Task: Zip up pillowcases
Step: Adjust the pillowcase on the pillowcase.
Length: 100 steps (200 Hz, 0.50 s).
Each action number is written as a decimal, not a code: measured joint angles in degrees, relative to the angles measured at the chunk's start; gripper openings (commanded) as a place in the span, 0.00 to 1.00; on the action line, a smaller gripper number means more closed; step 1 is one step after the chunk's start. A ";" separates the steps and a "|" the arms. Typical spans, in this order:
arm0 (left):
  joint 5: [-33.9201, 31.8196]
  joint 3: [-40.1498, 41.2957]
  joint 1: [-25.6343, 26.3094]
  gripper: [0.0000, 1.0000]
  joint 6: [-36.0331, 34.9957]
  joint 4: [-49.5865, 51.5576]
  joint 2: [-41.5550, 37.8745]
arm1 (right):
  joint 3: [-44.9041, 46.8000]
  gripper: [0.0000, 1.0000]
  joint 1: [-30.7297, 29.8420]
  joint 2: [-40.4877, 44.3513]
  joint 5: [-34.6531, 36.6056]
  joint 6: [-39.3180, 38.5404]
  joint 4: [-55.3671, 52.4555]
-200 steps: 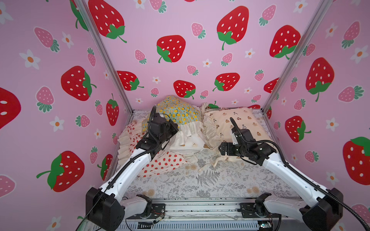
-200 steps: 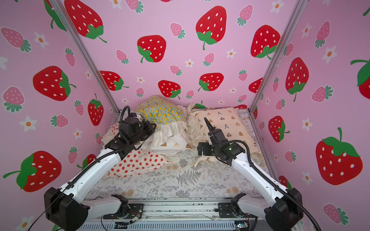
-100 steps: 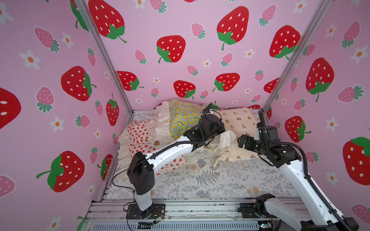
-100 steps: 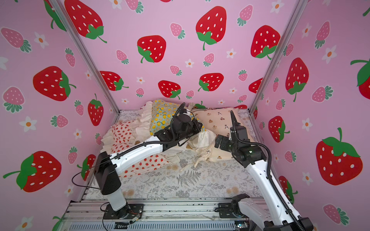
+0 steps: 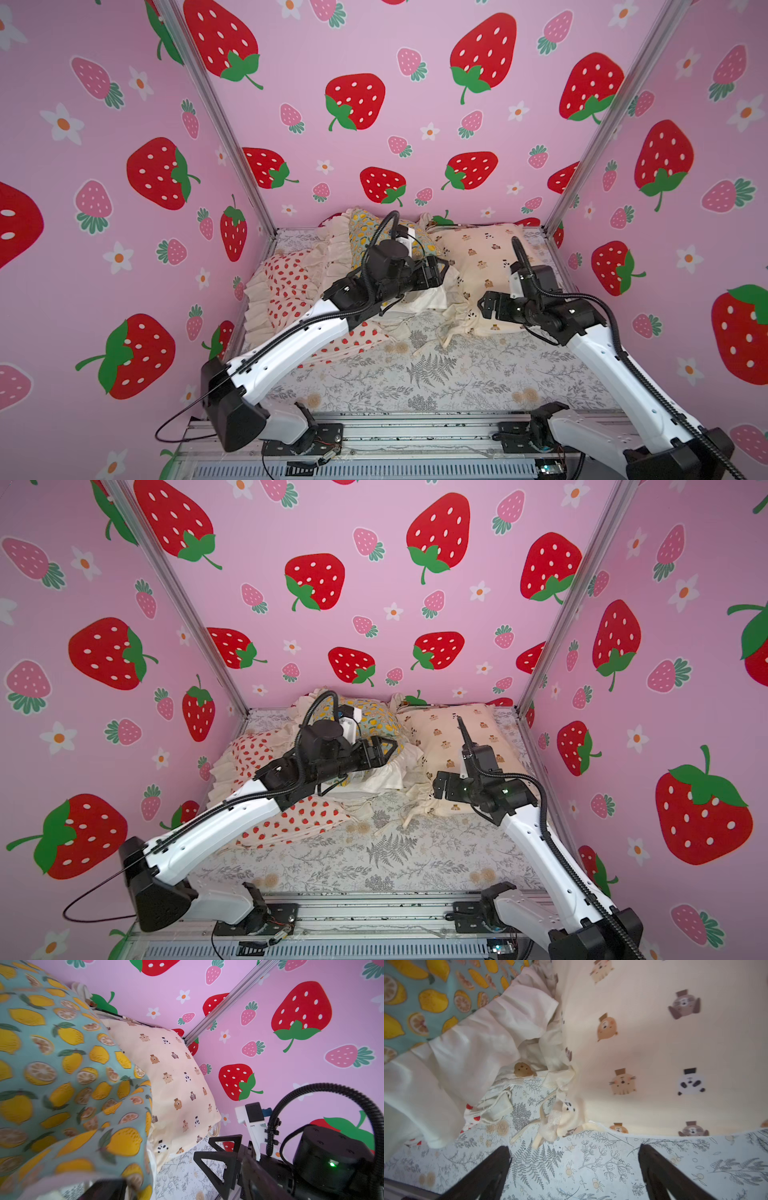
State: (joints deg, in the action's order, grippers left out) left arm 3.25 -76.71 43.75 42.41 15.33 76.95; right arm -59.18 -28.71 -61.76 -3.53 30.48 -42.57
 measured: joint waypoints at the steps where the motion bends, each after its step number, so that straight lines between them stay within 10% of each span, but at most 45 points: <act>1: 0.15 0.22 -0.20 0.86 -0.07 0.00 -0.26 | 0.00 1.00 -0.24 -0.09 -0.04 0.02 0.04; 100: 10.71 16.35 -6.82 0.87 3.91 -0.92 -9.68 | 6.71 0.99 -11.91 -10.43 -7.15 12.66 18.21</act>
State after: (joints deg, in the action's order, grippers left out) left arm 13.96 -60.36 36.93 46.33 14.41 67.26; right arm -52.47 -40.62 -72.18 -10.68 43.13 -24.36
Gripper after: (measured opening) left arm 0.869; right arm 0.993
